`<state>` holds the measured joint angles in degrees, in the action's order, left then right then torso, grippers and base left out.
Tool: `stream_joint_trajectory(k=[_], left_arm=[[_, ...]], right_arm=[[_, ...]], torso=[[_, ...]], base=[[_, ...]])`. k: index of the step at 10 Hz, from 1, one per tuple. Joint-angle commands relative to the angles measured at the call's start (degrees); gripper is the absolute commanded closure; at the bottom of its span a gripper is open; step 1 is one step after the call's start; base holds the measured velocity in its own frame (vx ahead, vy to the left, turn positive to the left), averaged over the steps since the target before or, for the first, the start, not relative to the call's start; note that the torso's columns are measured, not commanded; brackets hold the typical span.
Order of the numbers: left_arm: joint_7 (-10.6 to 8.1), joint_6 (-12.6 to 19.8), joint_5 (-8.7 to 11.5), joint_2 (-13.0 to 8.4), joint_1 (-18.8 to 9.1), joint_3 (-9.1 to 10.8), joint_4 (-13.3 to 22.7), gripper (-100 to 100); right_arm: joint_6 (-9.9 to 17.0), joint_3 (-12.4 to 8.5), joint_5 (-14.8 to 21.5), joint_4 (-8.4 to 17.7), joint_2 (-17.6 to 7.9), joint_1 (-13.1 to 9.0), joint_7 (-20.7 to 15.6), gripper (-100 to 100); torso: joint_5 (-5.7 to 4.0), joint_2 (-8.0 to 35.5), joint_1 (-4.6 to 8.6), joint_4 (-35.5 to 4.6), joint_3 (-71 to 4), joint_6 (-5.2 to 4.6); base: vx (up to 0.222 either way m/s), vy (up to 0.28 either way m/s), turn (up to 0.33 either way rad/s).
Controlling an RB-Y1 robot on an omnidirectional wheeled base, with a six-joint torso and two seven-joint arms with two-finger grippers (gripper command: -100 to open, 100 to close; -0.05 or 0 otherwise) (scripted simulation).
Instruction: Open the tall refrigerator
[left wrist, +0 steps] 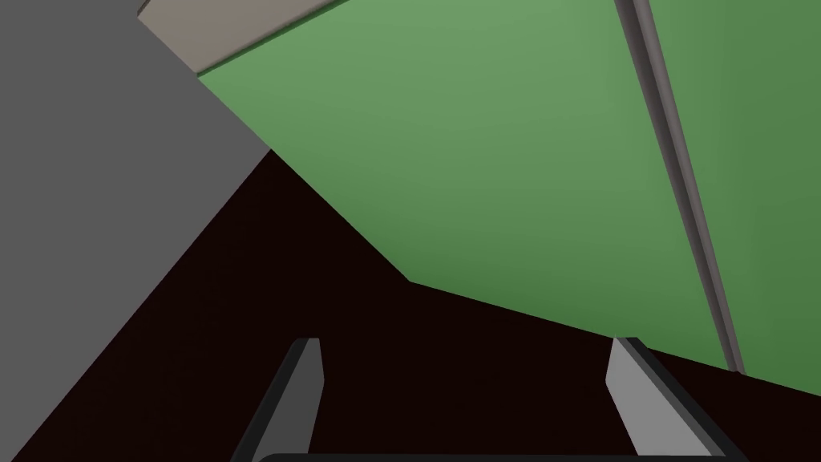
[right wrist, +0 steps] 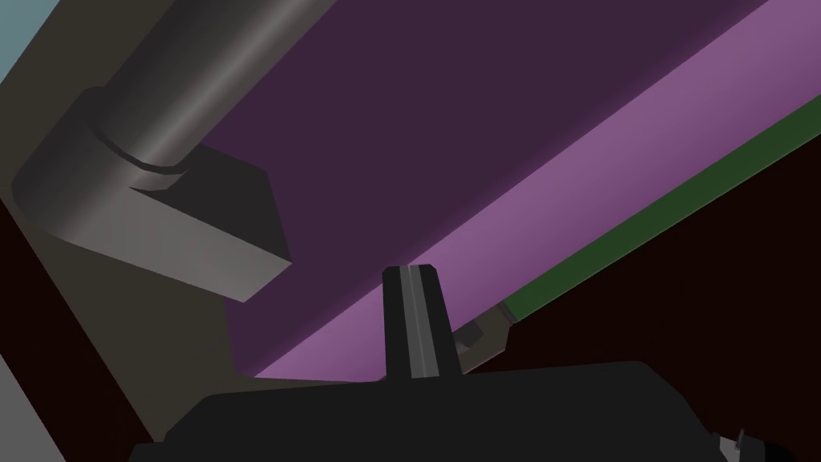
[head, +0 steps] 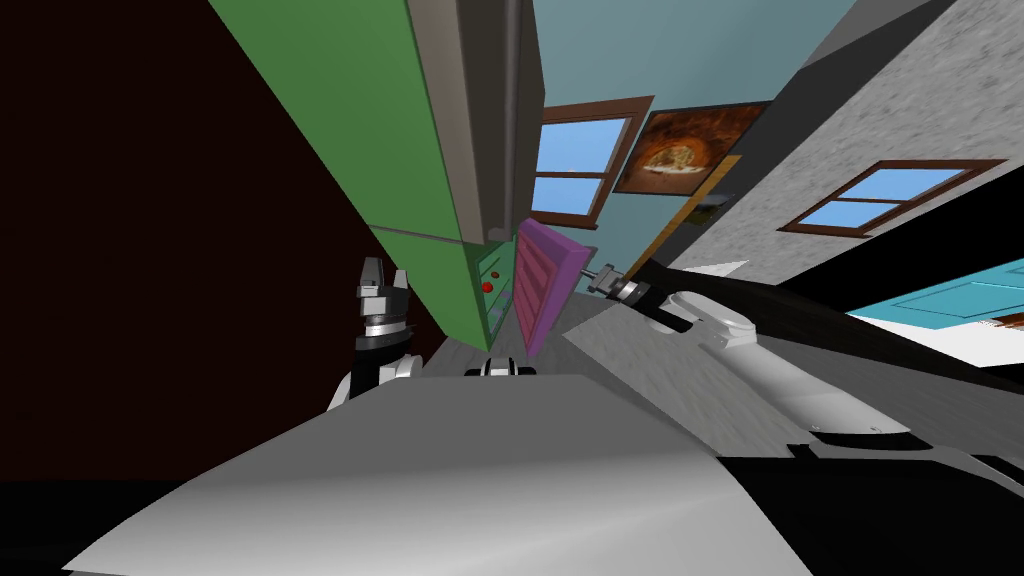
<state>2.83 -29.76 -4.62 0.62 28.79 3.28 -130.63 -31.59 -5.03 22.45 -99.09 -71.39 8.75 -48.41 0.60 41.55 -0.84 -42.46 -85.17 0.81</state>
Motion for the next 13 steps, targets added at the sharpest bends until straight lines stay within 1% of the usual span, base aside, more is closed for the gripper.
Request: stream_joint_trajectory(k=[1, 2, 3, 4, 5, 6, 8, 10, 12, 13], left_arm=[[0.0, 0.0, 0.0, 0.0, 0.0, 0.0, 0.0, 0], [0.0, 0.0, 0.0, 0.0, 0.0, -0.01, 0.0, 0], [0.0, 0.0, 0.0, 0.0, 0.0, -0.01, 0.0, 0], [0.0, 0.0, 0.0, 0.0, 0.0, 0.0, 0.0, 0], [0.0, 0.0, 0.0, 0.0, 0.0, 0.0, 0.0, 0], [0.0, 0.0, 0.0, 0.0, 0.0, 0.0, 0.0, 0], [0.0, 0.0, 0.0, 0.0, 0.0, 0.0, 0.0, 0], [0.0, 0.0, 0.0, 0.0, 0.0, 0.0, 0.0, 0], [0.0, 0.0, 0.0, 0.0, 0.0, 0.0, 0.0, 0], [0.0, 0.0, 0.0, 0.0, 0.0, 0.0, 0.0, 0]], right_arm=[[-1.7, 3.3, -2.5, 3.4, -2.5, -3.5, -2.1, 100], [-1.7, 3.8, -2.5, 5.0, -2.5, -5.0, -2.1, 100], [-1.7, 3.8, -2.5, 5.3, -2.5, -6.8, -2.1, 100], [-2.5, 4.8, -2.0, 6.1, -2.0, -5.6, -2.3, 100], [-1.3, 4.2, -0.8, 6.6, -1.4, -6.2, -4.3, -100], [-0.8, 3.9, -0.3, 6.8, -1.2, -6.4, -5.2, -100], [0.5, 3.1, 1.0, 7.2, -0.6, -6.9, -7.2, -100], [1.4, 2.6, 1.9, 7.5, -0.2, -7.3, -8.7, -100], [2.4, 2.0, 2.8, 7.8, 0.2, -7.6, -10.1, -100], [2.4, 2.0, 2.8, 7.8, 0.2, -7.6, -10.1, -100]], torso=[[-0.02, -0.1, -0.04, 0.1, 0.0, 0.04], [-0.12, 0.0, -0.03, 0.2, 0.0, -0.19], [-0.21, 0.0, 0.16, 0.2, 0.1, -0.17], [-0.12, 0.0, 0.17, 0.1, 0.1, 0.05], [-0.25, 0.1, 0.29, 0.2, 0.1, -0.18], [-0.34, 0.2, 0.43, 0.2, 0.2, -0.38], [-0.12, 0.2, 0.26, 0.0, 0.2, -0.16], [0.14, 0.2, -0.24, -0.1, 0.1, 0.16], [0.28, 0.3, -0.56, -0.2, 0.2, 0.23], [0.3, 0.3, -0.53, -0.2, 0.2, 0.2]], base=[[0.009, 0.041, -0.149], [0.002, 0.064, -0.135], [-0.018, 0.046, -0.051], [-0.023, 0.005, -0.046], [0.0, 0.023, -0.097], [0.012, 0.045, -0.088], [0.04, 0.037, -0.06], [0.019, 0.015, -0.034], [0.017, 0.026, -0.037], [0.018, 0.014, 0.001]])
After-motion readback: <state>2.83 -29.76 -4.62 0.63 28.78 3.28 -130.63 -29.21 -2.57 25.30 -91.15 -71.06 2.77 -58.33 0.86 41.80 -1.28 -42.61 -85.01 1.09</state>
